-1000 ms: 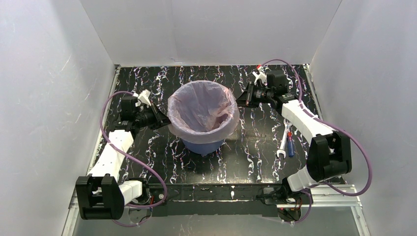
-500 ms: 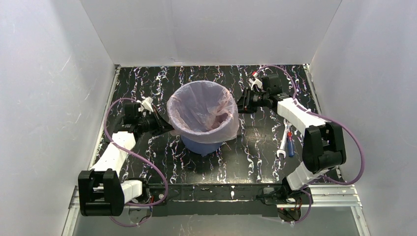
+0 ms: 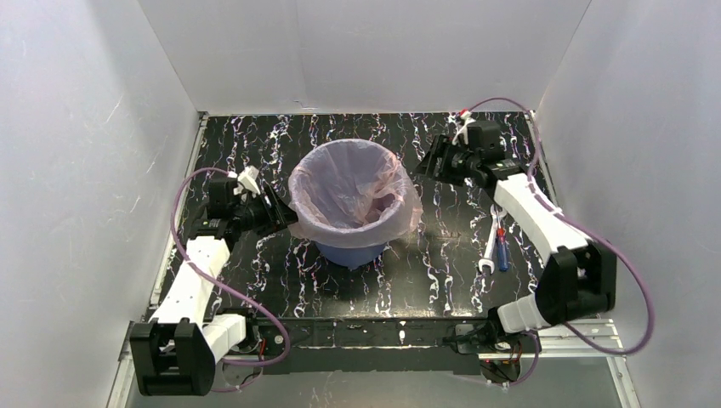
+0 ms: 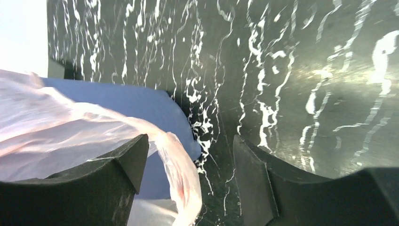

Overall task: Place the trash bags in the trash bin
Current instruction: Adjust the trash bag in the trash bin.

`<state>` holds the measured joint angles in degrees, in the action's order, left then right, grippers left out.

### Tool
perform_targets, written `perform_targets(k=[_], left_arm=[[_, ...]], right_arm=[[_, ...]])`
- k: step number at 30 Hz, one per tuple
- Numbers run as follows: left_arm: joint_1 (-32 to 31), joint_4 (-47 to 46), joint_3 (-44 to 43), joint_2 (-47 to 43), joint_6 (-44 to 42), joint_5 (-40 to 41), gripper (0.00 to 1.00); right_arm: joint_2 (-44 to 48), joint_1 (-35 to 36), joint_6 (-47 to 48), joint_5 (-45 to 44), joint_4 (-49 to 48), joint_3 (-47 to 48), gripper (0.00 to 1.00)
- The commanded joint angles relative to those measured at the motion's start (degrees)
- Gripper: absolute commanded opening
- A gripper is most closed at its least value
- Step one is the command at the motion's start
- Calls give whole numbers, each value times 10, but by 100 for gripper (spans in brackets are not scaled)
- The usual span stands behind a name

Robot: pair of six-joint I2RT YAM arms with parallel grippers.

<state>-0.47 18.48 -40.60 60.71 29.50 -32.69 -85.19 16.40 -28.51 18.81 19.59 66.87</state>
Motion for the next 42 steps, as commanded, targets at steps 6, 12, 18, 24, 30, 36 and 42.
perform_targets(k=[6,12,18,24,30,36,42], left_arm=[[2,105,-28,-98,-21,46,65],[1,130,-23,-141,-11,30,65],[1,116,-28,-153,2,-21,64],[1,99,-11,-127,1,-46,59],[-7,95,-1,-98,-9,-65,55],[-8,91,4,-88,-16,-60,55],[-11,60,3,-60,-10,-62,55]], right_arm=[[217,-8,-36,-108,-49,-86,75],[261,-8,-94,42,-39,-141,50],[249,-6,-108,126,-22,-185,32],[197,61,-133,158,-72,-222,28],[171,161,-167,62,-120,-223,29],[191,170,-179,49,-152,-244,31],[184,180,-112,63,-86,-228,35]])
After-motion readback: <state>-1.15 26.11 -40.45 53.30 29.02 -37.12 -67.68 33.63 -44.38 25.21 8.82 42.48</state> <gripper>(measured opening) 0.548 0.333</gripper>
